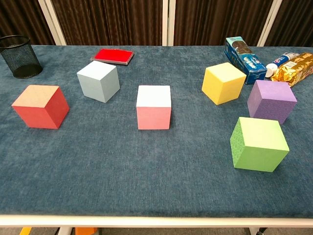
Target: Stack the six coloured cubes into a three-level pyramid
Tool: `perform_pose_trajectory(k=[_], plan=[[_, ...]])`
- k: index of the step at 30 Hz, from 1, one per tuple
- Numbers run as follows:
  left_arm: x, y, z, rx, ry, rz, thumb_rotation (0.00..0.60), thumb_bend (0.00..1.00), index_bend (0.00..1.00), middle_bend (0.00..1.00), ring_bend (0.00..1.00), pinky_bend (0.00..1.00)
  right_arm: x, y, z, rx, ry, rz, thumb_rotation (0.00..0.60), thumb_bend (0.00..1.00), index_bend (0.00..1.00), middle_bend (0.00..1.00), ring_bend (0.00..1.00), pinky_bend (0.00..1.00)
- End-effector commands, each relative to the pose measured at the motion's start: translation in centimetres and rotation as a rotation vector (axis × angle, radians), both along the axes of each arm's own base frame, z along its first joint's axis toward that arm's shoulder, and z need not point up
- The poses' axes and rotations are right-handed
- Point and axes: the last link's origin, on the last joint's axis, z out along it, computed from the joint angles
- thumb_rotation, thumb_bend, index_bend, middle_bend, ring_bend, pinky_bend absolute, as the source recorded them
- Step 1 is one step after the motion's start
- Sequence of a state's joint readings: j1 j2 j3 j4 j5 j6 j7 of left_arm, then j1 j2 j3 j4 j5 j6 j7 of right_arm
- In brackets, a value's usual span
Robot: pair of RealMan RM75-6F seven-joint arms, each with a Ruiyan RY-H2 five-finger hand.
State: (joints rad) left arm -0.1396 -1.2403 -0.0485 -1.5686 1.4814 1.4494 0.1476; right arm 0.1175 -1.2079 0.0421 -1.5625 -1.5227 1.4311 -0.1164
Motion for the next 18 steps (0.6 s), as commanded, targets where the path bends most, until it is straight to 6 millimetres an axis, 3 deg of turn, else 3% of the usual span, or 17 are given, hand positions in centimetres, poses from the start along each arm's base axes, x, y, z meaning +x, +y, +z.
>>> perform_pose_trajectory(k=[1,11,18], plan=[[0.0,0.0,0.0,-0.001,0.000,-0.003,0.600,0.00,0.07,0.09,0.04,0.16,0.1,0.0,0.1,-0.004,-0.002,0.002,0.600,0.05,0.00,0.00,0.00,0.00],[0.7,0.3,-1.0,-0.068,-0.036,-0.009,0.600,0.00,0.07,0.10,0.04,0.16,0.8,-1.0,1.0,-0.017,-0.007,0.014,0.600,0.05,0.00,0.00,0.00,0.00],[1.9,0.6,-4.1,-0.161,-0.068,-0.028,0.600,0.00,0.07,0.10,0.04,0.16,1.6,-2.5,1.7,-0.029,-0.022,0.024,0.600,0.05,0.00,0.00,0.00,0.00]])
